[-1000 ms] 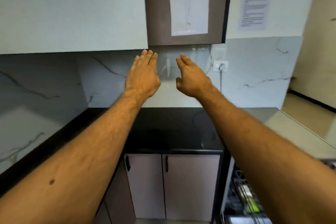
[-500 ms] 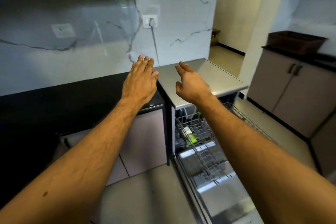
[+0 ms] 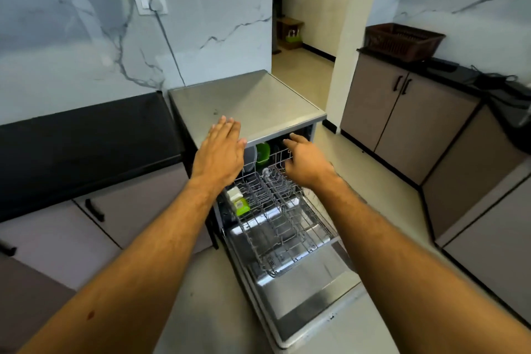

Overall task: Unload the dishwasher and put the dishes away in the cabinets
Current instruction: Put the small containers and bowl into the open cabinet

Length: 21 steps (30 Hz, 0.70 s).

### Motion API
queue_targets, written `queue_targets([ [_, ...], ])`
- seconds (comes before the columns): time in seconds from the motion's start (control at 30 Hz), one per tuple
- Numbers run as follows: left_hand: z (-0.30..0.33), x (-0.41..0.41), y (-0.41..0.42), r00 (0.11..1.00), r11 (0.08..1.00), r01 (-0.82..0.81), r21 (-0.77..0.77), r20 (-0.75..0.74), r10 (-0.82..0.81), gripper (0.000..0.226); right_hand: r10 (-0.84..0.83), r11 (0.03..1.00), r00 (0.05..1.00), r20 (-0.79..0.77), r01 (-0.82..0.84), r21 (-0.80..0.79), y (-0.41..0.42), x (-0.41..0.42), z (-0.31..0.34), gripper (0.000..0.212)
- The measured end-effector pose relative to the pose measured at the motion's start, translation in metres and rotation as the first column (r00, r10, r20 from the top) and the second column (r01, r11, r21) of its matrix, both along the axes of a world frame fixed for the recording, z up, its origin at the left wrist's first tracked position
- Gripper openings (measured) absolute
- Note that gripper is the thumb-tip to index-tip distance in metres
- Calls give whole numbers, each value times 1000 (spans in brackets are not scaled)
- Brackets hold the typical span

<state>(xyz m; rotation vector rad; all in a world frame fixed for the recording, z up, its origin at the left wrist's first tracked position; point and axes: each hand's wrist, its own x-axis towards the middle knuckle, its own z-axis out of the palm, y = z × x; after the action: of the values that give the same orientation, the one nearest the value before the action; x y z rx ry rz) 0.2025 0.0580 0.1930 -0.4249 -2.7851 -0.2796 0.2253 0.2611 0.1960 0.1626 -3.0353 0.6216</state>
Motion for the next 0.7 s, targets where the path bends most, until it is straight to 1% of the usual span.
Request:
queue_targets([
  [0.07, -12, -7, 19, 1000, 1000, -14, -2, 13, 14, 56, 8, 1000, 1000, 14, -8, -13, 22, -7, -10, 63],
  [0.2, -30, -18, 46, 995, 995, -76, 65, 62, 72, 54, 36, 999, 998, 60, -35, -16, 49, -27, -35, 65],
  [0.33, -57, -32, 52, 991, 996, -93, 14, 103, 91, 52, 87, 996, 988, 128, -84, -29, 52, -47, -60, 67],
  [0.47, -85, -60, 44, 978, 993, -120, 11, 174, 116, 60, 87, 995, 982, 170, -75, -73, 45, -80, -83, 68],
  [0.63, -124, -111, 30, 958, 986, -144, 81, 259, 119, 72, 67, 995, 981, 183, -52, -87, 30, -138, -111, 67],
  [0.7, -143, -131, 25, 946, 985, -150, 86, 302, 118, 74, 68, 995, 976, 206, -52, -81, 20, -161, -128, 66],
])
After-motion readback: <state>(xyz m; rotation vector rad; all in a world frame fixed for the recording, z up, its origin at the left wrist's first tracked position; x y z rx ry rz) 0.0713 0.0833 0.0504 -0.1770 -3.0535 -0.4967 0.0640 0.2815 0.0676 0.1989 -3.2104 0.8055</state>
